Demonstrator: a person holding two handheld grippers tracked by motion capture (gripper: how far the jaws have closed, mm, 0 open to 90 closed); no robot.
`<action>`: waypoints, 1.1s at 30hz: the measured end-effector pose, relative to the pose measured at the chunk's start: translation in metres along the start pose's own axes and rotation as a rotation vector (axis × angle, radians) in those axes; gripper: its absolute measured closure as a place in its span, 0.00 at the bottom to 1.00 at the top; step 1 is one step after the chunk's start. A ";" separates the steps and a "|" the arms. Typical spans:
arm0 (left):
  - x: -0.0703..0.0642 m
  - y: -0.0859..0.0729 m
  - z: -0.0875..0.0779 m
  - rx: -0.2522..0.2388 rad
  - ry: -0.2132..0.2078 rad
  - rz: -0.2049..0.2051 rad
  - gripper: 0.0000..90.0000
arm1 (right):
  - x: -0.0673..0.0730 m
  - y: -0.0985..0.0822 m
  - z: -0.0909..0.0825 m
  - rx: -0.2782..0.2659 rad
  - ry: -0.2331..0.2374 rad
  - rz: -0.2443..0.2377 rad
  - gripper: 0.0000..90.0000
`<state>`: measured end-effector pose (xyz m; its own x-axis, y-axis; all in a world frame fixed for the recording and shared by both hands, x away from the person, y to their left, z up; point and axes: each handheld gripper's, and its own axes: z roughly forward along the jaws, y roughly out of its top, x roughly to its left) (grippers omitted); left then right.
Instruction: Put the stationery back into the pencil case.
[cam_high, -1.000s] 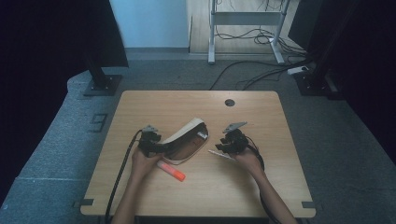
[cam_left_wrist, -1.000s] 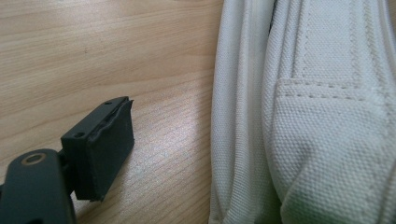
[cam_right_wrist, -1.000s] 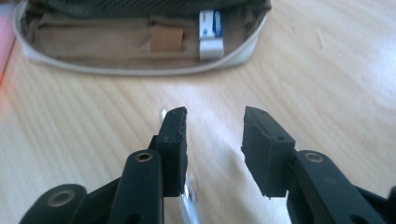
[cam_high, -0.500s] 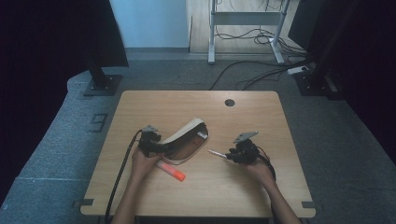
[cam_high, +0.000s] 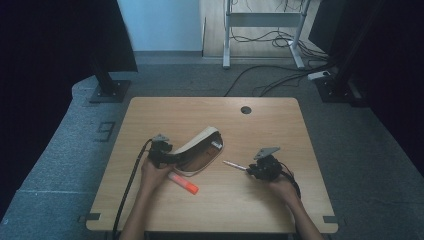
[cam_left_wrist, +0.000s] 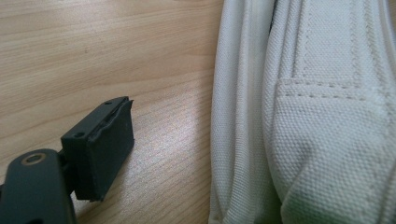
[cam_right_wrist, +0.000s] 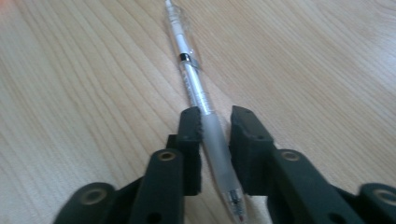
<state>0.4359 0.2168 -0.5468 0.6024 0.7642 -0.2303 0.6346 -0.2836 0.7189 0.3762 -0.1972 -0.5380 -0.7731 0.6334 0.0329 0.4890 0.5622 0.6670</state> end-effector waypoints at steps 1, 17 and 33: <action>0.000 0.000 0.000 0.001 0.000 0.001 0.16 | 0.000 0.000 0.000 -0.002 0.009 -0.004 0.87; 0.000 0.000 0.000 0.000 0.000 -0.002 0.16 | 0.007 0.012 -0.015 -0.063 0.013 -0.003 0.88; 0.000 0.000 0.000 0.002 -0.001 0.001 0.16 | 0.025 0.050 -0.007 -0.089 0.060 -0.070 0.88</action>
<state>0.4358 0.2170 -0.5467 0.6031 0.7637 -0.2304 0.6351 -0.2850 0.7179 0.3785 -0.1573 -0.4983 -0.8281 0.5600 0.0268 0.3976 0.5529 0.7323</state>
